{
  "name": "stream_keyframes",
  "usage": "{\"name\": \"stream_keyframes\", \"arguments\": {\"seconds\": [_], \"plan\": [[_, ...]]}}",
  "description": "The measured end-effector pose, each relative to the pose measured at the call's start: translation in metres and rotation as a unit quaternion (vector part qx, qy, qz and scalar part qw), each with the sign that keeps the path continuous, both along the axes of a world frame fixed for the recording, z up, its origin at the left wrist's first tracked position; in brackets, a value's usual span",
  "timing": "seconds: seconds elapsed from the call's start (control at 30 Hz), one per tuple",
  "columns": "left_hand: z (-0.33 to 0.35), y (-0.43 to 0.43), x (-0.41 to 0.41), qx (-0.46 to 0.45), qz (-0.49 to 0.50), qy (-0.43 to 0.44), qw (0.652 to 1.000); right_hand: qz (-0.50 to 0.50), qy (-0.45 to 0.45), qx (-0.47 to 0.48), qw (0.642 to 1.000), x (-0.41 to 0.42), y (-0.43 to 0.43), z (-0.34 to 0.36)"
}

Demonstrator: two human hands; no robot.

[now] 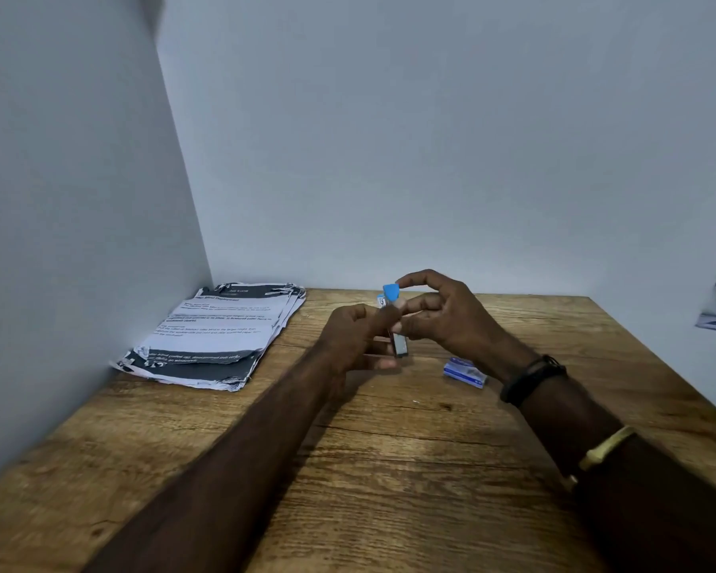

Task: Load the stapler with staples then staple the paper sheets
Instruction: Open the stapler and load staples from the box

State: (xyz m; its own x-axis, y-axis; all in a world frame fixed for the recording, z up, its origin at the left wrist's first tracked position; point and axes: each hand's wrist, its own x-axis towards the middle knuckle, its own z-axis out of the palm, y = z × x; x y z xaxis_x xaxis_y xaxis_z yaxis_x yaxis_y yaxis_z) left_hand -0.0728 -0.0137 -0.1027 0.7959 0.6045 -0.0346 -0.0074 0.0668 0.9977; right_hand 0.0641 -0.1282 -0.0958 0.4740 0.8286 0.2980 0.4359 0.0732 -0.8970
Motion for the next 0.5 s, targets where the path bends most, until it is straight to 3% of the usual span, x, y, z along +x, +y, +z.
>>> {"name": "stream_keyframes", "arguments": {"seconds": [0.5], "plan": [[-0.0089, 0.0020, 0.0022, 0.020, -0.001, 0.008, 1.000, -0.010, -0.007, -0.018, 1.000, -0.0051, 0.0027, -0.0028]]}}
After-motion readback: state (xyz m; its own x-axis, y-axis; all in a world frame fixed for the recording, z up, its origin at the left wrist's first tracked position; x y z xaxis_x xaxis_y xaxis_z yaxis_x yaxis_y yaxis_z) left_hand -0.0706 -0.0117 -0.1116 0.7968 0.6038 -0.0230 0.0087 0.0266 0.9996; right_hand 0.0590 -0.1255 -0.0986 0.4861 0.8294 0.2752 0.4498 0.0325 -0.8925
